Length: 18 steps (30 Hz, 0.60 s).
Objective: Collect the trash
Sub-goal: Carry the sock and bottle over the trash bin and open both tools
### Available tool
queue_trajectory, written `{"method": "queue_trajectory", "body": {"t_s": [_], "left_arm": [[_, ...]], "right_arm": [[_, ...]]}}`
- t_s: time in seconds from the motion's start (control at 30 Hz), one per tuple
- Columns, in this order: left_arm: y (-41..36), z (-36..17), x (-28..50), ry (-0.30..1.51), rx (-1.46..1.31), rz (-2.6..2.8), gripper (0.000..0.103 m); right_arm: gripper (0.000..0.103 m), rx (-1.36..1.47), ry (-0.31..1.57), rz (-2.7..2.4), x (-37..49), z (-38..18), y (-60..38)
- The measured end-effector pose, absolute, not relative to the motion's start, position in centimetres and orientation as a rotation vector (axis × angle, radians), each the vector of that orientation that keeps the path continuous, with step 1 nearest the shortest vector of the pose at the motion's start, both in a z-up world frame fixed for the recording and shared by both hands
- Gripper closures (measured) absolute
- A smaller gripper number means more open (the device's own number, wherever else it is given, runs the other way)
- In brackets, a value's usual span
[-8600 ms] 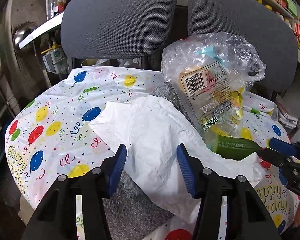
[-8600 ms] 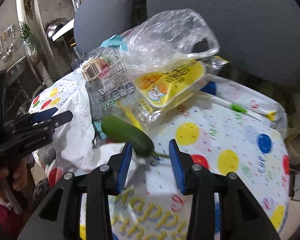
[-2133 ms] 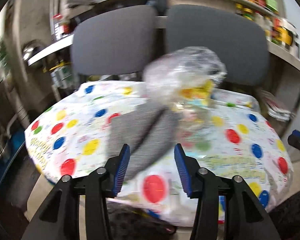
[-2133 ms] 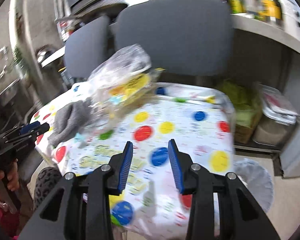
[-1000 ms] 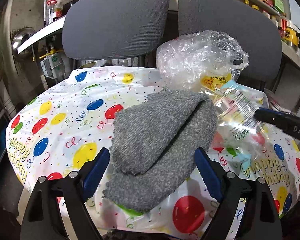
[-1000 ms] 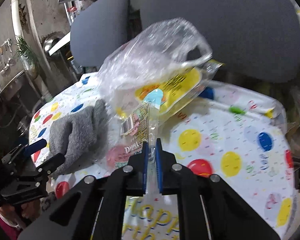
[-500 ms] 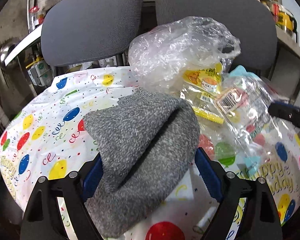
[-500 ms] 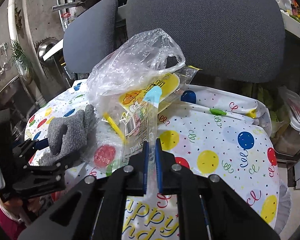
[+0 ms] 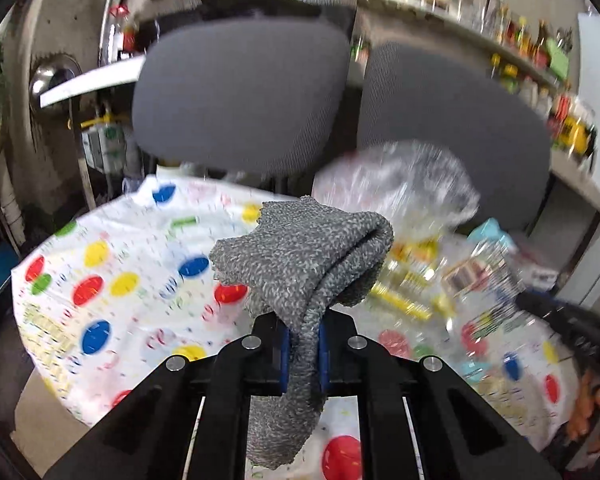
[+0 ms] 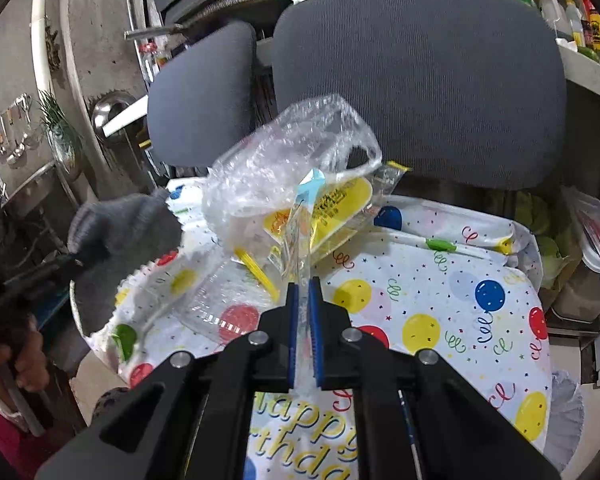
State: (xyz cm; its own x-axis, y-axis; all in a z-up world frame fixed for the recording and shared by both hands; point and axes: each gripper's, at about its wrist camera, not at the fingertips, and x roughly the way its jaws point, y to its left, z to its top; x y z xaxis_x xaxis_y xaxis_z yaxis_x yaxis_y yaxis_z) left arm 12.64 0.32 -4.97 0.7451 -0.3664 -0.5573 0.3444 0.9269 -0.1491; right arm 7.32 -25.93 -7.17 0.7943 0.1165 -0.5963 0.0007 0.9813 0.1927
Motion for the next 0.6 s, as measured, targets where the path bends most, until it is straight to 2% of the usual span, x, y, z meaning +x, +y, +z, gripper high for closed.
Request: {"method": "queue_trajectory", "body": {"t_s": [0.2,0.33,0.43,0.6], "left_arm": [[0.2,0.2,9.1,0.51,-0.089,-0.508,0.092],[-3.1,1.7,6.9,0.476,-0.07,-0.613,0.092],[-7.1,1.4,5.6,0.478,-0.038,-0.702,0.092],[-16.4,-1.8,3.5,0.581,0.013,-0.893,0.092]], "right_arm": [[0.097,0.221,0.586,0.035,3.7,-4.8,-27.9],[0.097,0.236,0.555,-0.03,0.3,-3.7,-30.3],[0.097,0.252,0.541,-0.105,-2.8,-3.4,-32.7],[0.097,0.283,0.534,-0.275,-8.4,-3.6,-37.7]]}}
